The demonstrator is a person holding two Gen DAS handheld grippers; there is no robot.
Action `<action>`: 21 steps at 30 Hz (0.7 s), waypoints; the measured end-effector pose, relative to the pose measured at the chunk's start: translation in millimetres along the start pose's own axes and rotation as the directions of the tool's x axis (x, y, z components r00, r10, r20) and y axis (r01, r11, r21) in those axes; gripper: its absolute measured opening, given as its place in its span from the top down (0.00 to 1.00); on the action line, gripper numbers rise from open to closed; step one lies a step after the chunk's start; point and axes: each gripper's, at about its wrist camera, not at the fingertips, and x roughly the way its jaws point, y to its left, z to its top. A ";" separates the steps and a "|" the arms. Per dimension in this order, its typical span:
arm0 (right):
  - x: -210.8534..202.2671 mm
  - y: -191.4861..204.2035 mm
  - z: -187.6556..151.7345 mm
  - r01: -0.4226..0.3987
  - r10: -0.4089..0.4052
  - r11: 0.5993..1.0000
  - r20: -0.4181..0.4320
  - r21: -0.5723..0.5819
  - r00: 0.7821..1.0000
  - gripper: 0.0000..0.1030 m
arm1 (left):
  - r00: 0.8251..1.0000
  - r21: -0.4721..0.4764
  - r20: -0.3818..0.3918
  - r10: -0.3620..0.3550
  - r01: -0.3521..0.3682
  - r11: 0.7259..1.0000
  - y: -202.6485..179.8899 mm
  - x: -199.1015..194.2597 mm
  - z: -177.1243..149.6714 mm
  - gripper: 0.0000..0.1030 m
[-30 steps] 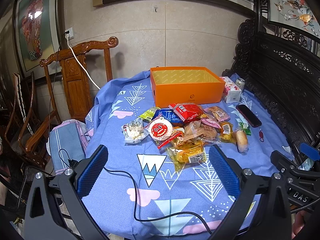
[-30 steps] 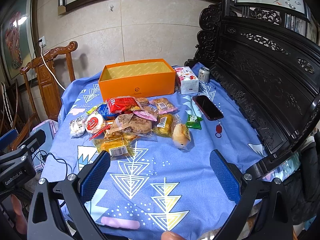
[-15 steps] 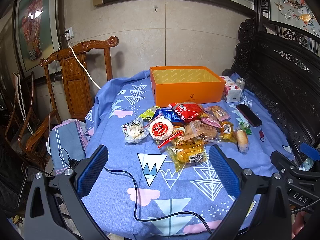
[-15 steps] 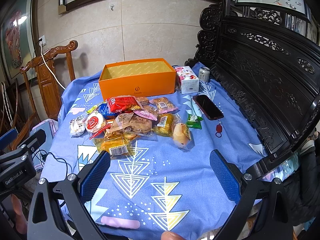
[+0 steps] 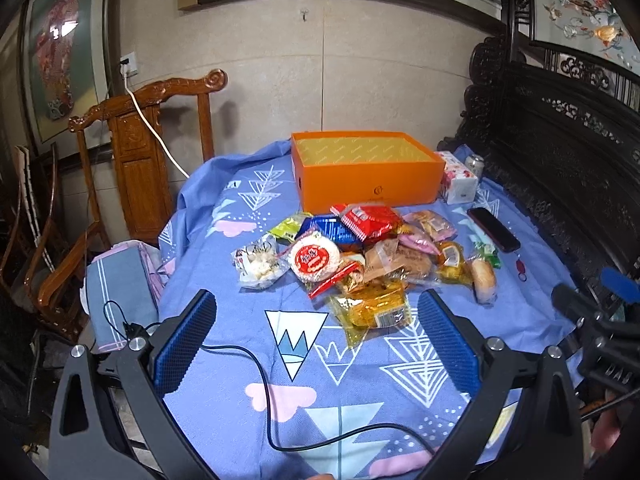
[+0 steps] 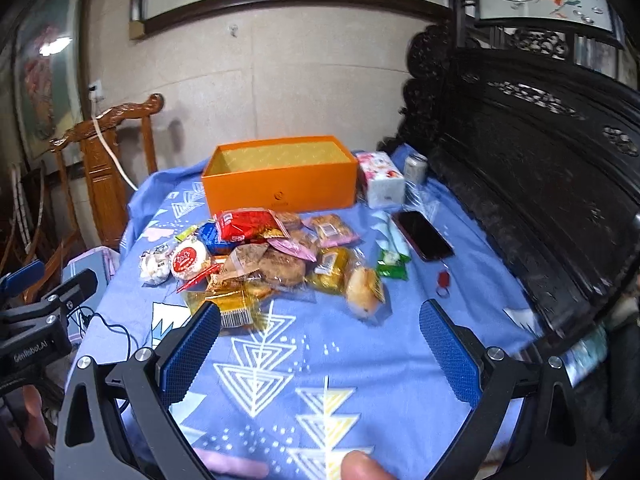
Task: Organize snacks
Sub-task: 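Grasp the bagged bread roll with the right tool while the left grasps a yellow cake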
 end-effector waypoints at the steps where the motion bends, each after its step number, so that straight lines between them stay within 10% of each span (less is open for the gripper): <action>1: 6.5 -2.1 -2.5 -0.005 0.005 1.000 -0.005 -0.013 1.000 0.03 | 1.000 0.008 -0.017 -0.006 0.006 1.000 1.0 7.8 -5.9 0.04; 13: 141.0 -83.3 -23.7 0.098 -0.072 0.989 -0.220 0.107 0.973 0.04 | 0.995 0.049 -0.101 -0.010 0.015 0.999 9.9 83.6 -33.5 0.04; 21: 208.8 -59.8 -20.0 -0.014 0.013 1.000 -0.296 -0.004 0.955 0.11 | 0.984 0.126 -0.147 -0.097 0.116 0.985 -11.5 137.4 -32.5 0.04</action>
